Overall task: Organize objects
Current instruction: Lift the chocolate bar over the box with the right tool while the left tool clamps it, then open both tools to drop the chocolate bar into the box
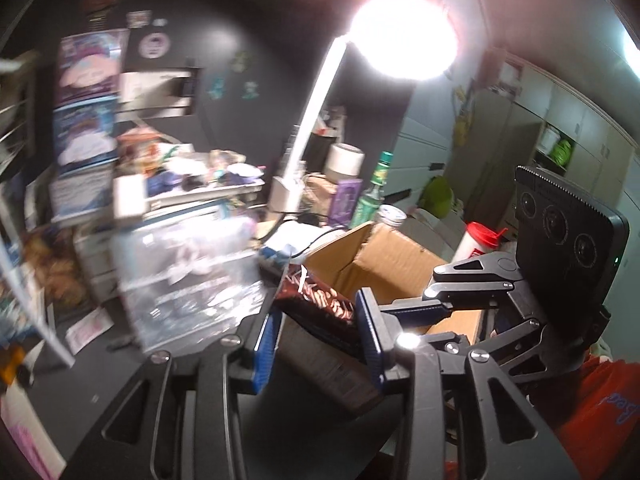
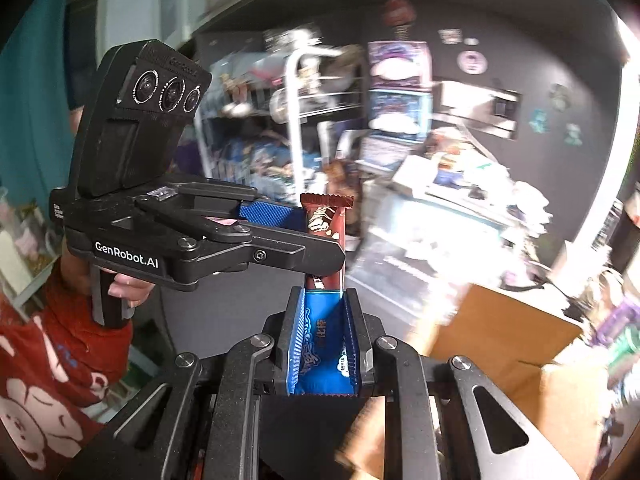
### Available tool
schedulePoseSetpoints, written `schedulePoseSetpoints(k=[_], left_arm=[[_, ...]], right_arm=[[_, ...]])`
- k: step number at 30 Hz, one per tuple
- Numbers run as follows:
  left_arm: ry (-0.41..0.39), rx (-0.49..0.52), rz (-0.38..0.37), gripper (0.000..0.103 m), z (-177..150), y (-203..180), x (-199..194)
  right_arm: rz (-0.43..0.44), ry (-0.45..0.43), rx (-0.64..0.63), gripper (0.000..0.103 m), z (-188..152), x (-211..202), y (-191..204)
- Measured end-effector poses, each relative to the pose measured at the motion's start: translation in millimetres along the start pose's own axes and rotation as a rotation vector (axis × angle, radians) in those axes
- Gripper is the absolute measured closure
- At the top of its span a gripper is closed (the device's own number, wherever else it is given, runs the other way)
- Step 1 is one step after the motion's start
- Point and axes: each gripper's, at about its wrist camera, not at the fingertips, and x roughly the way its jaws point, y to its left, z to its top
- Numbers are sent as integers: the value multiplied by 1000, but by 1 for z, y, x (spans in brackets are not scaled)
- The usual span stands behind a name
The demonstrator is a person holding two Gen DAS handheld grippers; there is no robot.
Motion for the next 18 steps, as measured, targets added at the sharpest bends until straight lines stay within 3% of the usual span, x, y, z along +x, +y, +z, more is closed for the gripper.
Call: schedulePoseSetpoints(k=[11,12,14,16,18], left_arm=[[196,76,-51,65,33,-44,96],[217,83,-47,63,33,-47,103],[232,93,-33,39,32,-52,112],[230,101,-24,30,33,-56,115],[222,98,-24,26,34,-57,113]], right_arm=[[-63,83,183,88,-34,-26,-77],[-72,93,191,88,-38,-27,-82],[-90,110,207,81,-44,-28,-89],[-106,115,213,69,-48,-31,-95],[-116,114,214,68,-51,-34,-98]])
